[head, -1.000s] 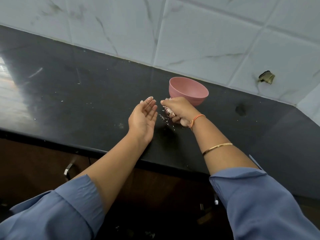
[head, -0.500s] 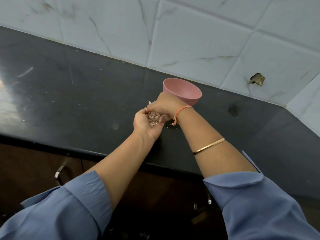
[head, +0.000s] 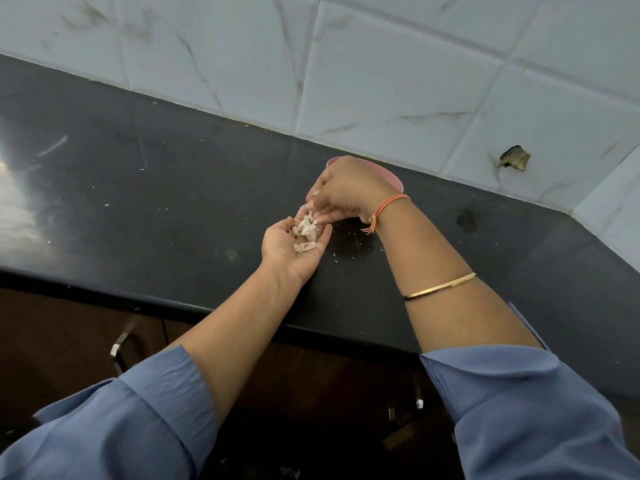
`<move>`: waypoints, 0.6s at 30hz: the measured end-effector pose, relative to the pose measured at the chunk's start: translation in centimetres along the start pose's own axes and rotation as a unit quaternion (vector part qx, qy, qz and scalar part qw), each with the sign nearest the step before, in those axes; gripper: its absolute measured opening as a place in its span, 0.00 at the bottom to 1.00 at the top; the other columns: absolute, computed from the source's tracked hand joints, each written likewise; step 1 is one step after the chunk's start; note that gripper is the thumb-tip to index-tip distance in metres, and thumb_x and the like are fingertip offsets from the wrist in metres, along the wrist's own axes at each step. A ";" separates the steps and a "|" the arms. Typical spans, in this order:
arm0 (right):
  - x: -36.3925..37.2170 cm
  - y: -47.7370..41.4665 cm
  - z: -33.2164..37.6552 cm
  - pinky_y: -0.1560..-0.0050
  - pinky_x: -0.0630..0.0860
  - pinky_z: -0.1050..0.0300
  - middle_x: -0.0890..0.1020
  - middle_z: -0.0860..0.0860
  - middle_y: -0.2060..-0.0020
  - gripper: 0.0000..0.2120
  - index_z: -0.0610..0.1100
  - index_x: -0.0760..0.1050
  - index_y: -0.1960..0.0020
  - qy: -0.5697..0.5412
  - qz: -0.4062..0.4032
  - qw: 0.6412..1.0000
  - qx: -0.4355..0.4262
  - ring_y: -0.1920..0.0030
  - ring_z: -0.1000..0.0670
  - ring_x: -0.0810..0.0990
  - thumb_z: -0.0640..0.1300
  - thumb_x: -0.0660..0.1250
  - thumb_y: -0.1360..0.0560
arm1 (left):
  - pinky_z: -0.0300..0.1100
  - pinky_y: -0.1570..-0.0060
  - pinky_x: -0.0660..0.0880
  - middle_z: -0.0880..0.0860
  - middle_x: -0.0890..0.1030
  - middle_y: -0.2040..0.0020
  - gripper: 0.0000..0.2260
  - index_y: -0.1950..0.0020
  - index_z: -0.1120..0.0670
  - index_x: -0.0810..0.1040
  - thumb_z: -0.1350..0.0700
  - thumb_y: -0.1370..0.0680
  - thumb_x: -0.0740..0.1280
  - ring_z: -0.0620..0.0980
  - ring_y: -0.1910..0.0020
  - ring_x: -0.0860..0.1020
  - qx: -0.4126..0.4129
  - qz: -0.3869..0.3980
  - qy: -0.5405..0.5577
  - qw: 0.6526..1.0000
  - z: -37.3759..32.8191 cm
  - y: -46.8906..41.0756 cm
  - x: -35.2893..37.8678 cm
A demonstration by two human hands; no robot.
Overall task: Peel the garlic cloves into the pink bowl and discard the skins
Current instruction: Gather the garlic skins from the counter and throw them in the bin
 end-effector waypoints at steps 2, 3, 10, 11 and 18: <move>-0.8 -0.4 0.4 0.49 0.80 0.50 0.80 0.44 0.60 0.04 0.40 0.75 0.60 0.047 -0.053 0.997 -0.039 0.59 0.47 0.80 0.34 0.68 0.28 | 0.50 0.42 0.71 0.60 0.79 0.52 0.15 0.52 0.64 0.75 0.58 0.19 0.52 0.55 0.48 0.77 -0.007 0.001 -0.012 1.000 0.0 0.3 0.0; -0.7 -0.5 0.3 0.48 0.80 0.51 0.80 0.44 0.61 0.06 0.40 0.74 0.62 0.052 -0.058 0.996 -0.043 0.59 0.47 0.79 0.36 0.70 0.30 | 0.50 0.42 0.71 0.60 0.79 0.52 0.15 0.52 0.64 0.75 0.58 0.19 0.52 0.55 0.47 0.78 -0.009 0.002 -0.014 1.000 0.0 0.3 0.0; 1.1 0.4 -0.1 0.50 0.81 0.50 0.81 0.42 0.58 0.12 0.33 0.78 0.49 -0.047 0.031 0.998 -0.004 0.59 0.46 0.80 0.41 0.67 0.26 | 0.46 0.33 0.67 0.60 0.76 0.37 0.15 0.45 0.63 0.75 0.59 0.19 0.50 0.57 0.37 0.75 -0.030 0.040 0.036 0.998 0.2 -0.1 0.4; 1.2 0.6 0.0 0.51 0.81 0.49 0.79 0.42 0.58 0.09 0.32 0.77 0.49 -0.053 0.040 0.998 0.002 0.58 0.45 0.80 0.37 0.64 0.26 | 0.46 0.33 0.67 0.61 0.75 0.36 0.16 0.41 0.63 0.74 0.58 0.19 0.50 0.58 0.37 0.74 -0.029 0.042 0.032 0.998 0.2 -0.1 0.5; 1.2 1.0 0.2 0.47 0.79 0.47 0.78 0.39 0.54 0.11 0.32 0.74 0.43 -0.059 0.064 0.996 -0.007 0.54 0.43 0.80 0.32 0.60 0.24 | 0.45 0.36 0.69 0.62 0.78 0.43 0.16 0.42 0.64 0.73 0.59 0.19 0.49 0.58 0.42 0.77 -0.033 0.041 0.043 0.998 0.3 0.1 0.8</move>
Point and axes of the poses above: each hand's wrist, its own y-axis away from the middle knuckle, its own x-axis out of the palm, z = x × y, the point moved 9 cm from there along -y, towards the middle knuckle
